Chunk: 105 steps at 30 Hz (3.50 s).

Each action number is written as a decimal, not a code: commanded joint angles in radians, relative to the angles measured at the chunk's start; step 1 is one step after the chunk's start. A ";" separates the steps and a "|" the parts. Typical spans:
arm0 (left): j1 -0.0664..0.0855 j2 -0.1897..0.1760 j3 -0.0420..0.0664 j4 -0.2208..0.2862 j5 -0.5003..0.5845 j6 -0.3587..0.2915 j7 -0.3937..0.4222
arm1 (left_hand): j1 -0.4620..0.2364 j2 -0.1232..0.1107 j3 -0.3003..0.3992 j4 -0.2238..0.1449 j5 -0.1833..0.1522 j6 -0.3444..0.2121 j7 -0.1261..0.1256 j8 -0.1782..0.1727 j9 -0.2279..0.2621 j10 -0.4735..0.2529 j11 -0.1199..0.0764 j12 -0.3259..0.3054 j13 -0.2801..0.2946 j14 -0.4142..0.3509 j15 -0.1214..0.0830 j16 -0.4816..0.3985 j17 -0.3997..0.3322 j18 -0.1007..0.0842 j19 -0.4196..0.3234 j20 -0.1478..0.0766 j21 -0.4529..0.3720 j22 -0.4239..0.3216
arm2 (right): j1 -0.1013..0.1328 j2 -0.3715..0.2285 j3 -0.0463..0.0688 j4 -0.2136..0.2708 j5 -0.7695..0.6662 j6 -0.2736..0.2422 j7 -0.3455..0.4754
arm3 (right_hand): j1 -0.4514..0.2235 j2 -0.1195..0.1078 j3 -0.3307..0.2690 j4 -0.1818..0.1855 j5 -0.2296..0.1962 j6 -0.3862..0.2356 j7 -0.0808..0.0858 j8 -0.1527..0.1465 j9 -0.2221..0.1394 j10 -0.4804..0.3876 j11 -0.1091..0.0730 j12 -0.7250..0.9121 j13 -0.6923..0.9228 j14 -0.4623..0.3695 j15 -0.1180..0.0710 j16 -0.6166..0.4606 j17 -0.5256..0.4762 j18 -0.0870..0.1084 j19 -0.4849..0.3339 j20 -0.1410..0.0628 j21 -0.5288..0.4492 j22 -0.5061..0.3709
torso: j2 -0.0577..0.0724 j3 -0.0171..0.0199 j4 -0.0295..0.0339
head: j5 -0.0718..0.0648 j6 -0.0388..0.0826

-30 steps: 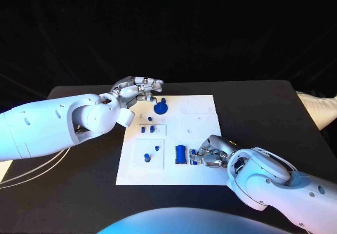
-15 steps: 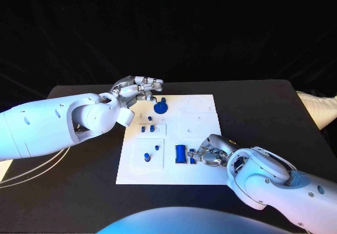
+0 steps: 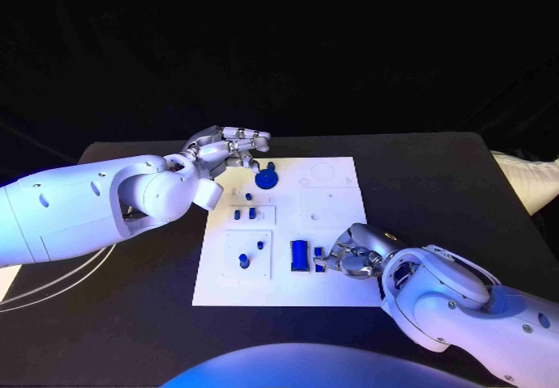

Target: Assemble the parts on the task board

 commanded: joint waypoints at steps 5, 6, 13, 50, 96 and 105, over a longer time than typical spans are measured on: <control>0.000 -0.001 0.000 0.002 -0.004 0.021 0.006 | 0.003 0.009 -0.007 -0.001 0.004 -0.007 0.002 0.004 0.000 -0.004 0.000 0.003 0.001 -0.008 -0.002 0.005 -0.001 0.010 -0.001 0.005 -0.005 -0.001 | -0.004 -0.014 0.000 -0.002 -0.036 0.018 0.050 | 0.117 -0.003 0.013 -0.083 -0.081 -0.016 0.003 0.003 0.008 -0.005 0.000 -0.013 -0.005 0.079 -0.009 0.001 0.138 -0.008 0.016 -0.003 0.001 0.017 | 0.000 -0.0001 -0.0011 | -0.001 0.002; 0.000 -0.001 0.000 0.001 -0.004 0.021 0.006 | 0.003 0.009 -0.007 -0.001 0.004 -0.007 0.002 0.004 0.000 -0.004 0.000 0.003 0.001 -0.008 -0.002 0.005 -0.001 0.010 -0.001 0.005 -0.005 -0.001 | -0.004 -0.014 0.000 -0.004 -0.042 0.017 0.051 | 0.125 -0.001 0.014 -0.089 -0.089 -0.017 0.003 0.003 0.009 -0.005 0.000 -0.013 -0.005 0.079 -0.008 0.001 0.138 -0.008 0.016 -0.003 0.000 0.017 | 0.000 0.0000 -0.0015 | -0.002 0.002; 0.000 0.003 0.000 0.000 -0.004 0.022 0.006 | 0.003 0.009 -0.007 -0.001 0.004 -0.007 0.002 0.004 0.000 -0.004 0.000 0.003 0.001 -0.008 -0.002 0.005 -0.001 0.010 -0.001 0.005 -0.005 -0.001 | -0.005 0.007 0.000 -0.032 -0.078 0.013 0.041 | 0.141 0.008 0.018 -0.102 -0.105 -0.016 0.003 0.004 0.011 -0.005 0.000 -0.011 -0.003 0.079 -0.008 0.001 0.139 -0.008 0.016 -0.003 0.002 0.019 | 0.000 -0.0003 0.0013 | -0.006 0.005; 0.000 0.026 0.000 -0.034 -0.004 0.020 0.019 | -0.001 0.009 -0.013 0.000 0.004 -0.010 0.003 0.011 -0.001 -0.014 0.003 0.013 0.001 -0.038 0.002 -0.013 -0.015 0.009 -0.020 0.008 -0.024 -0.010 | 0.026 -0.004 -0.003 -0.138 0.380 -0.273 0.639 | 0.152 0.021 0.005 -0.112 -0.054 -0.099 0.043 -0.059 -0.008 -0.095 0.032 -0.211 -0.107 0.044 0.017 -0.110 0.014 0.023 -0.052 0.017 -0.111 -0.134 | -0.021 -0.0104 -0.0093 | -0.008 0.048; -0.129 0.236 0.020 -0.182 0.010 -0.335 0.161 | -0.869 0.122 -0.213 -0.017 -0.123 -0.629 -0.169 -0.188 -0.074 -0.653 -0.095 -0.398 -0.186 -0.854 -0.015 -0.903 -0.574 -0.085 -0.929 -0.006 -0.467 -0.651 | 0.188 0.096 -0.065 -0.469 1.388 -0.327 1.136 | -0.615 0.046 0.035 -0.229 -0.190 -0.768 0.028 -0.302 -0.390 -1.046 0.029 -1.094 -1.298 -1.052 0.086 -1.472 -1.307 0.025 -1.084 0.071 -1.414 -1.308 | -0.151 -0.0287 0.1040 | -0.117 0.232; -0.145 0.243 0.037 -0.075 -0.016 -0.545 0.210 | -1.029 0.122 -0.259 -0.017 -0.123 -0.745 -0.169 -0.188 -0.074 -0.777 -0.095 -0.398 -0.186 -0.965 -0.015 -0.903 -0.574 -0.171 -1.023 -0.106 -0.467 -0.693 | 0.206 0.048 -0.103 -0.350 1.498 -0.485 1.200 | -0.775 0.046 -0.056 -0.229 -0.190 -0.878 -0.043 -0.302 -0.390 -1.169 0.029 -1.094 -1.298 -1.182 0.086 -1.472 -1.307 -0.061 -1.203 -0.014 -1.414 -1.308 | -0.156 -0.0260 0.1381 | -0.145 0.239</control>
